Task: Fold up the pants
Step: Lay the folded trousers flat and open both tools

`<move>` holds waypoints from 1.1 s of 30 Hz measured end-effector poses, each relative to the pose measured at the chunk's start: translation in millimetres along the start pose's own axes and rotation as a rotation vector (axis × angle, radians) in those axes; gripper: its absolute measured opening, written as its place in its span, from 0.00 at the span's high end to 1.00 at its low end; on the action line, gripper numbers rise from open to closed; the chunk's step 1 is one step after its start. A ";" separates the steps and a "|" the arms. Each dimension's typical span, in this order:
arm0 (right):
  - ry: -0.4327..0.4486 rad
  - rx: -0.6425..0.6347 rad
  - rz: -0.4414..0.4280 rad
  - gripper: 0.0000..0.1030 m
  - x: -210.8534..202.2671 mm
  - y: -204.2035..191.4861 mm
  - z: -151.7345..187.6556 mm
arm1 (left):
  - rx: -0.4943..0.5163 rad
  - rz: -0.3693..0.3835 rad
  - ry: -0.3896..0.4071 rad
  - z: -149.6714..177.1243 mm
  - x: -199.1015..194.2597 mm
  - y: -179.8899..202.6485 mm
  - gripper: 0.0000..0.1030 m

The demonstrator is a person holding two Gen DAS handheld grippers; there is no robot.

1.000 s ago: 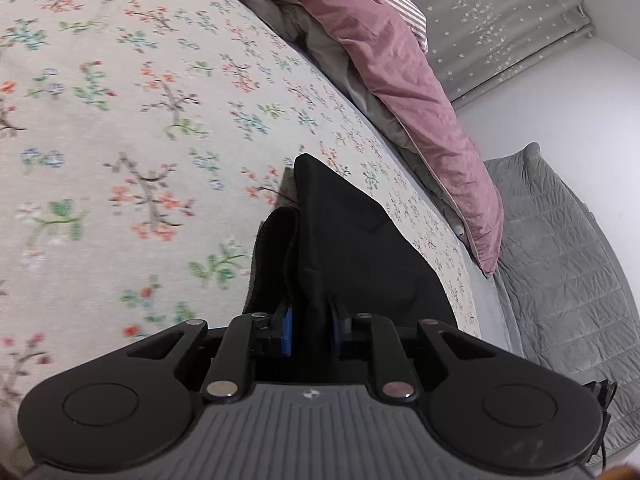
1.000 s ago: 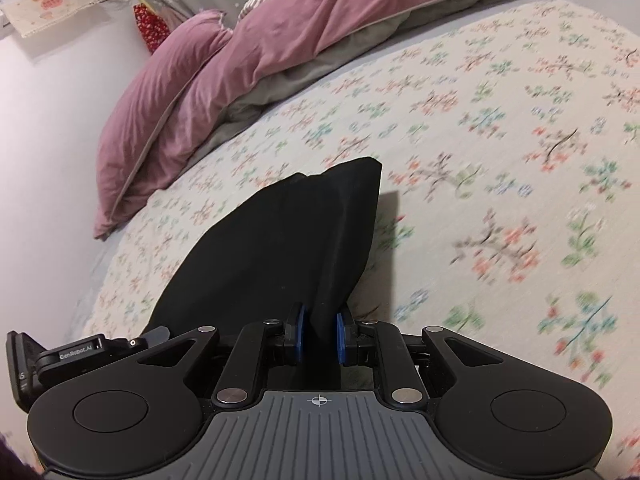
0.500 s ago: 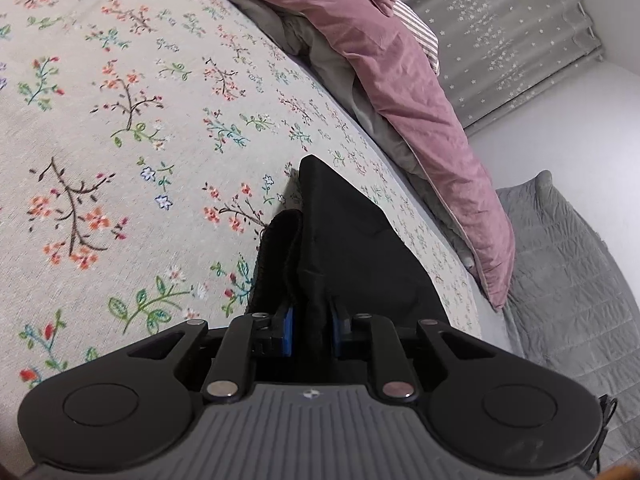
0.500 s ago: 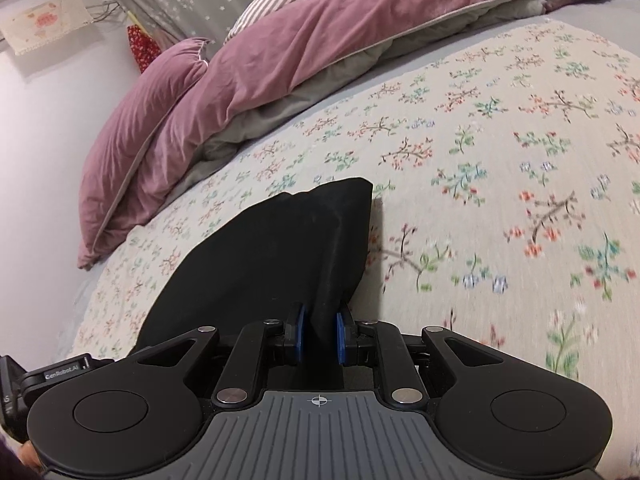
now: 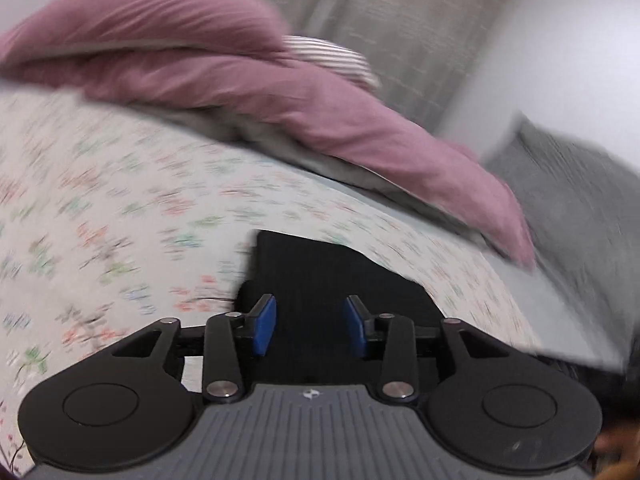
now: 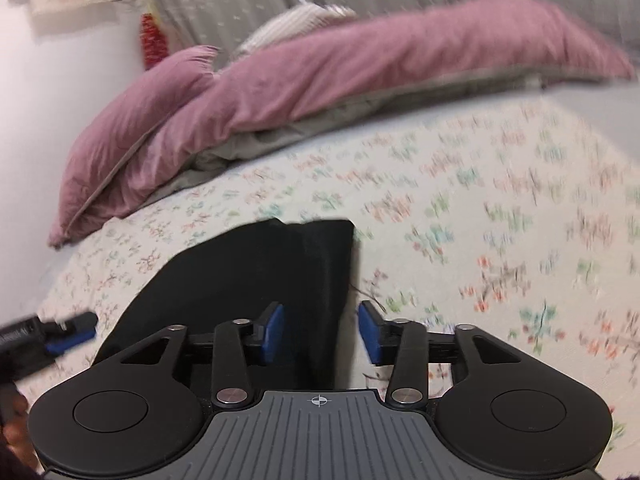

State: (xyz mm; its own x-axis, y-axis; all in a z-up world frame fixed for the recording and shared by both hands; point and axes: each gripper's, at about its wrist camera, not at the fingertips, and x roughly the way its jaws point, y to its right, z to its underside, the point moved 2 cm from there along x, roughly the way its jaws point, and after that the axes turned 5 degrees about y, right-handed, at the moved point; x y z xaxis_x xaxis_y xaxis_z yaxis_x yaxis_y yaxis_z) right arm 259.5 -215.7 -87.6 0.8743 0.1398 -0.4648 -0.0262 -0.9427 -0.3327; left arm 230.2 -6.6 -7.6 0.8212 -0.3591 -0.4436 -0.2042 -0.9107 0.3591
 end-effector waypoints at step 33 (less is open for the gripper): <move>-0.264 -0.259 0.039 0.47 -90.1 -37.7 84.4 | 0.188 -0.068 -0.281 74.9 -78.9 2.5 0.14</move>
State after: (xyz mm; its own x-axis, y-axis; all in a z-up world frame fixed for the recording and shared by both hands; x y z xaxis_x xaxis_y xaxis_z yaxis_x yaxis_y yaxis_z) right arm 140.8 -167.1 -102.4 0.7192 0.1433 -0.6799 0.0955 -0.9896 -0.1075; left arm 125.0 4.2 -33.3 0.6627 -0.3145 -0.6796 -0.2698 -0.9469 0.1751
